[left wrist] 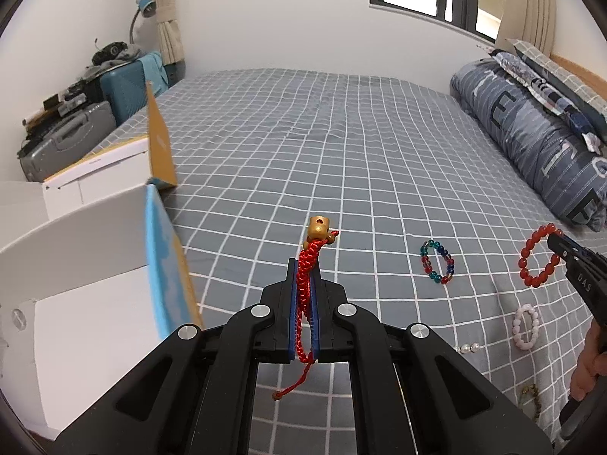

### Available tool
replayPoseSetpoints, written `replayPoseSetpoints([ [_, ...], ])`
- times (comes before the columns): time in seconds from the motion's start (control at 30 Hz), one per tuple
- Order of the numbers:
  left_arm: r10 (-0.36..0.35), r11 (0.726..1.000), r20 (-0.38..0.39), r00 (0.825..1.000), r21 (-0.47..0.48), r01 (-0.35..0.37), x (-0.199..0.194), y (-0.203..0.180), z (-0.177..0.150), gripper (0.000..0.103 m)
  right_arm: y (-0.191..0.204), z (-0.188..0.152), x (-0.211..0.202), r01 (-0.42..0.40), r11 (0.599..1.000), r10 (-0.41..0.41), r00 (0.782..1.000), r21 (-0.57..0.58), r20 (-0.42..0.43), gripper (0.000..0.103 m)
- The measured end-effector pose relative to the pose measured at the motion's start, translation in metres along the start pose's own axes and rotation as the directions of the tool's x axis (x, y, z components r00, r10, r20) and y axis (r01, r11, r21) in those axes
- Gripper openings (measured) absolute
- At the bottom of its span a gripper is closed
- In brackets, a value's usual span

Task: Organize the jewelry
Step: 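Carry both bracelets over the white box with both tools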

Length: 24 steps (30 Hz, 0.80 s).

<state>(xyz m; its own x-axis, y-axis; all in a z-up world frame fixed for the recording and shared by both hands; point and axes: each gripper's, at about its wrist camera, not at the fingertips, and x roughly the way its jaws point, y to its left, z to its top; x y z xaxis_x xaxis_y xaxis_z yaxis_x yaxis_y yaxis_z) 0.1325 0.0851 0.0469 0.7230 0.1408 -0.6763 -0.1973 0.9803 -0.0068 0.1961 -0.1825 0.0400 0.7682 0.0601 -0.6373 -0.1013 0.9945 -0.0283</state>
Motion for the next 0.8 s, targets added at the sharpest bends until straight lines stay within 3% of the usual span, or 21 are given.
replayPoseSetpoints([
  [0.37,0.054,0.997,0.017,0.998,-0.059,-0.053,-0.045,0.051,-0.003,0.004,0.056,0.013,-0.038,-0.057,0.996,0.059,0.998,-0.062,0.037,0.013],
  [0.8,0.158,0.974,0.008,0.987,-0.163,-0.154,-0.083,0.143,-0.014,0.004,0.164,0.021,-0.078,-0.156,0.975,0.170,0.982,-0.159,0.077,0.013],
])
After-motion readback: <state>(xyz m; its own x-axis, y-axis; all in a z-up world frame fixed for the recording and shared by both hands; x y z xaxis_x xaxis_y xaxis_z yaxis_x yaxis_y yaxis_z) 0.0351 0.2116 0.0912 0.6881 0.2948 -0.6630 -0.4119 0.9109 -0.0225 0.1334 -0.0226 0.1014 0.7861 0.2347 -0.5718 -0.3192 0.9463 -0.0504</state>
